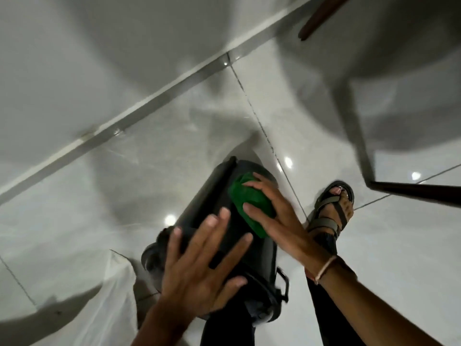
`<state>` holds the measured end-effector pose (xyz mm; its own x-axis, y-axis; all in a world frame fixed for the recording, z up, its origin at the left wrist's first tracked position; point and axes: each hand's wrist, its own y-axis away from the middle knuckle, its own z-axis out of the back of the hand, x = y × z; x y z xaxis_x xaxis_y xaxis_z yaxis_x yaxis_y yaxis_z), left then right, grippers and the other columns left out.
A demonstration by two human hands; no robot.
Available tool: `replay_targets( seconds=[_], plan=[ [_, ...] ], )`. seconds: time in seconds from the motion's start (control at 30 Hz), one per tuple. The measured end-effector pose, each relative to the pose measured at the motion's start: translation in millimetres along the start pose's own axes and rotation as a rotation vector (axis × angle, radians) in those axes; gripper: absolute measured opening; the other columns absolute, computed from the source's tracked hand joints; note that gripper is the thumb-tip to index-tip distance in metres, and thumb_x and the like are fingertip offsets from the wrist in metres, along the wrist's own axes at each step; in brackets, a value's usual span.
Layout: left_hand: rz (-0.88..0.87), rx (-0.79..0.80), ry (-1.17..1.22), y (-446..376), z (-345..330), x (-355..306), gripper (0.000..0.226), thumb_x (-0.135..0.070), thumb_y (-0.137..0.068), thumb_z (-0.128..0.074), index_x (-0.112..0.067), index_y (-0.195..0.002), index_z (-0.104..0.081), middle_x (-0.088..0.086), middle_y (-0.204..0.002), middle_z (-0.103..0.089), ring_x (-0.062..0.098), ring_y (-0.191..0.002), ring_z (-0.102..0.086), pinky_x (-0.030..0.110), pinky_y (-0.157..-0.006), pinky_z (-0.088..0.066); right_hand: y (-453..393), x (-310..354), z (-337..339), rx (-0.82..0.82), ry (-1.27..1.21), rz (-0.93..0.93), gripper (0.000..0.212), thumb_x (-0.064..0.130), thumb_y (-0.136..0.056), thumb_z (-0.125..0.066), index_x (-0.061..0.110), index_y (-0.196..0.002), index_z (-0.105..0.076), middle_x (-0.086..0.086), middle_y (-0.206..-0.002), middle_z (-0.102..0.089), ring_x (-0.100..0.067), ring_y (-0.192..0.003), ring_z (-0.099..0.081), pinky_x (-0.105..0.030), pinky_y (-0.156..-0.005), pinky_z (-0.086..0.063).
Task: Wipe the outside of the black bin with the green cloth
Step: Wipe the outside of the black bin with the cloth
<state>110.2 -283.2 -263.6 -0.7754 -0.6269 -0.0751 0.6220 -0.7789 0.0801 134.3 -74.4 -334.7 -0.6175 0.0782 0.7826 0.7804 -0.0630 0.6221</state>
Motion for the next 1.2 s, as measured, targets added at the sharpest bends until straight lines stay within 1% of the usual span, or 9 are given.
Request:
replay_targets(
  seconds=[0.1,0.2,0.3,0.43,0.57,0.77,0.93,1.1,1.2],
  plan=[
    [0.13,-0.065,0.11,15.0,5.0,-32.1,0.059,-0.056,-0.108,-0.016,-0.036,-0.16,-0.036,0.007,-0.179,-0.005,0.021,-0.166,-0.009,0.048,-0.134,-0.003,25.1,10.5,-16.2,0.025,0.104,0.096,0.041,0.046,-0.095,-0.063,0.041,-0.134,-0.058,0.016,-0.167,-0.037,0.002,-0.152,-0.038,-0.026,-0.125,-0.038],
    [0.741,-0.23,0.426,16.1,7.1,-50.0,0.065,-0.055,-0.109,-0.015,-0.027,-0.167,-0.011,0.008,-0.178,-0.001,0.027,-0.166,-0.001,0.057,-0.134,0.002,51.0,-1.9,-33.2,0.054,0.225,0.118,0.037,0.047,-0.097,-0.06,0.042,-0.133,-0.056,0.012,-0.171,-0.029,-0.009,-0.16,-0.028,-0.043,-0.13,-0.033],
    [1.218,-0.251,0.581,15.1,12.0,-55.8,0.067,-0.052,-0.107,-0.018,-0.025,-0.166,-0.002,0.002,-0.178,0.002,0.017,-0.166,0.006,0.064,-0.132,0.002,82.0,-23.0,-47.5,0.043,0.29,0.12,0.037,0.05,-0.099,-0.057,0.049,-0.135,-0.05,0.016,-0.172,-0.022,-0.005,-0.16,-0.025,-0.03,-0.129,-0.034],
    [1.008,-0.108,0.534,40.3,13.4,-64.9,0.073,-0.055,-0.108,-0.015,-0.007,-0.163,-0.016,0.023,-0.174,-0.012,0.033,-0.165,-0.003,0.071,-0.129,-0.005,96.4,-27.1,-54.2,-0.045,0.285,0.113,0.04,0.046,-0.1,-0.055,0.05,-0.139,-0.047,0.008,-0.173,-0.023,-0.011,-0.161,-0.028,-0.008,-0.122,-0.028],
    [0.825,-0.074,0.512,54.4,15.4,-85.5,0.065,-0.051,-0.11,-0.012,-0.01,-0.16,-0.023,0.028,-0.169,-0.022,0.036,-0.163,-0.009,0.073,-0.127,-0.008,76.7,-20.9,-49.7,0.022,0.423,0.216,0.044,0.041,-0.101,-0.054,0.02,-0.14,-0.058,-0.007,-0.171,-0.033,-0.02,-0.161,-0.03,-0.03,-0.129,-0.031],
    [1.44,-0.157,0.809,50.2,11.7,-96.8,0.065,-0.054,-0.1,-0.011,-0.039,-0.163,-0.004,-0.009,-0.178,-0.001,0.004,-0.164,0.009,0.06,-0.133,0.003,57.0,-53.3,-27.1,-0.018,0.561,0.04,0.051,0.045,-0.098,-0.052,0.022,-0.142,-0.059,-0.006,-0.167,-0.041,-0.025,-0.156,-0.037,-0.046,-0.129,-0.032],
    [1.43,-0.131,0.859,49.6,9.3,-103.8,0.066,-0.06,-0.097,-0.015,-0.046,-0.161,-0.001,-0.008,-0.179,0.003,0.001,-0.163,0.011,0.053,-0.135,0.005,31.9,-71.4,10.6,-0.226,0.441,-0.249,0.043,0.016,-0.105,-0.06,0.013,-0.147,-0.053,-0.014,-0.154,-0.054,-0.035,-0.145,-0.051,-0.044,-0.122,-0.043],
    [1.292,-0.114,0.792,48.4,0.9,-104.2,0.076,-0.074,-0.099,-0.013,-0.036,-0.165,-0.004,0.0,-0.179,0.0,0.01,-0.165,0.009,0.057,-0.134,0.004,81.5,-37.0,-17.1,0.125,0.43,0.023,0.049,0.043,-0.101,-0.059,0.055,-0.146,-0.045,0.011,-0.175,-0.023,-0.013,-0.164,-0.017,-0.035,-0.132,-0.023],
    [1.171,-0.078,0.757,55.2,-0.8,-115.9,0.082,-0.074,-0.1,-0.011,-0.026,-0.167,-0.01,0.005,-0.179,-0.001,0.017,-0.166,0.008,0.065,-0.131,0.0,105.6,-35.4,-27.4,0.252,0.44,0.187,0.048,0.056,-0.103,-0.048,0.053,-0.15,-0.042,0.016,-0.175,-0.021,-0.006,-0.164,-0.014,-0.022,-0.132,-0.017]
  ],
)
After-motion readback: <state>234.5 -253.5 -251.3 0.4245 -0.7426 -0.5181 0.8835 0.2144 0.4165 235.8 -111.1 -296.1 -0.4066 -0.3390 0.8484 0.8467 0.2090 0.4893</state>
